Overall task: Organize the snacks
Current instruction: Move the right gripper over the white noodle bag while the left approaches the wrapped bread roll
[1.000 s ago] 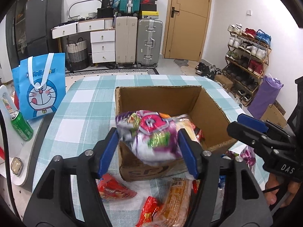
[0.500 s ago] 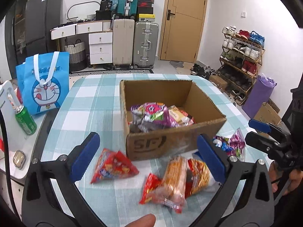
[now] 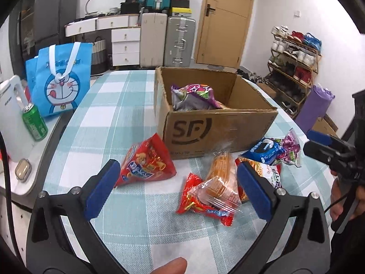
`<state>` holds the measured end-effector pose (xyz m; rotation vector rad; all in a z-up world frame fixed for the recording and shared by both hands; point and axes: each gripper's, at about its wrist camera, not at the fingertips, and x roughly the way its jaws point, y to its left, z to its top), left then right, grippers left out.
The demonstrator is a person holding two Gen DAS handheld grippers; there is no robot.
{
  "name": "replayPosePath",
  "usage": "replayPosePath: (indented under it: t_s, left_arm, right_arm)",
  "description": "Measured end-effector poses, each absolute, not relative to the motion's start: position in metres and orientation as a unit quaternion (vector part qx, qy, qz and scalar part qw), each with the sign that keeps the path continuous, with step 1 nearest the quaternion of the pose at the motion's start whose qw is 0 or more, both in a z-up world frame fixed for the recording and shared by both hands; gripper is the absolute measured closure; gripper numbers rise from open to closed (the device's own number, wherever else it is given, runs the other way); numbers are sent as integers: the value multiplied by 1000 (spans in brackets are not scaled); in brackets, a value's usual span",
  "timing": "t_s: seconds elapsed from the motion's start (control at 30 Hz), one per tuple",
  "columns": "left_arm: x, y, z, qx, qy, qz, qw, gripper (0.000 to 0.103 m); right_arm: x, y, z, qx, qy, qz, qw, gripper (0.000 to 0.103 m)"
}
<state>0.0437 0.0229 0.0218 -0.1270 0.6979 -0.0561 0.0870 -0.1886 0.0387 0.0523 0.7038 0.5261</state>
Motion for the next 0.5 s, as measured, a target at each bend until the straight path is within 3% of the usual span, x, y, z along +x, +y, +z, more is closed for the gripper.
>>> replayPosePath:
  t_s: [0.5]
  left_arm:
    - [44, 12, 12, -52, 361, -40, 930, 1]
  right_arm:
    - [83, -165, 18, -24, 369, 270, 889, 1]
